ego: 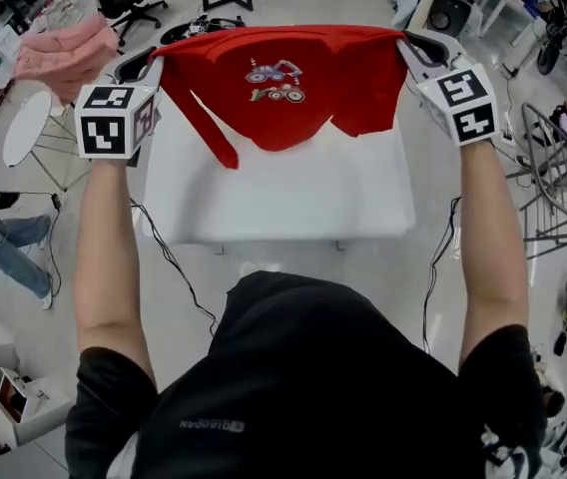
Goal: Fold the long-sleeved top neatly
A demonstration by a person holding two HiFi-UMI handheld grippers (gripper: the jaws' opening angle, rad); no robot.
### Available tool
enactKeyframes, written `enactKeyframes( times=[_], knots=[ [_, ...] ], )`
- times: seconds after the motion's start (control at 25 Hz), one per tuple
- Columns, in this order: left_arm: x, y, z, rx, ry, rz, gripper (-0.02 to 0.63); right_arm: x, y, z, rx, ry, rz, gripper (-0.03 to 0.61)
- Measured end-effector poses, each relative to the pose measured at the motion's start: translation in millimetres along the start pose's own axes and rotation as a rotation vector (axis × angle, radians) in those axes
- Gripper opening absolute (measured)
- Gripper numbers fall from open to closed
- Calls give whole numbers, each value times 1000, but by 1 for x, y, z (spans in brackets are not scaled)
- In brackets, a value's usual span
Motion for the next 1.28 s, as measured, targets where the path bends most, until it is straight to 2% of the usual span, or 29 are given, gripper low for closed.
enactKeyframes(
  times=[0.2,0.44,0.6,0.8,1.04,1.16,1.28],
  knots=[
    [47,-30,7,48,86,-51,40,18,-33,-13,-29,-93,-20,37],
    [61,-65,-5,64,107,-65,40,21,-63,-15,5,-23,-72,37],
    [66,-76,-4,67,84,-60,40,33,-71,-18,14,-12,-92,37],
    [67,-106,-18,60,9,-71,40,37,-98,-9,54,6,-126,37],
    [46,-160,-45,58,-18,-75,40,27,-143,29,68,26,-157,37],
    [45,-181,-55,55,-29,-73,40,24,-160,42,68,9,-156,37],
    [50,-191,-61,55,-36,-81,40,21,-170,43,82,34,-178,37]
  ],
)
Point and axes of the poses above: the fingertips, and each gripper's own axes: y forward along the fingers, z to its left, x out of its top, the point moved 4 cm from there along -y, backward along the fingers, and after that the axes turned 2 degrees about x, right-handed, at the moved point
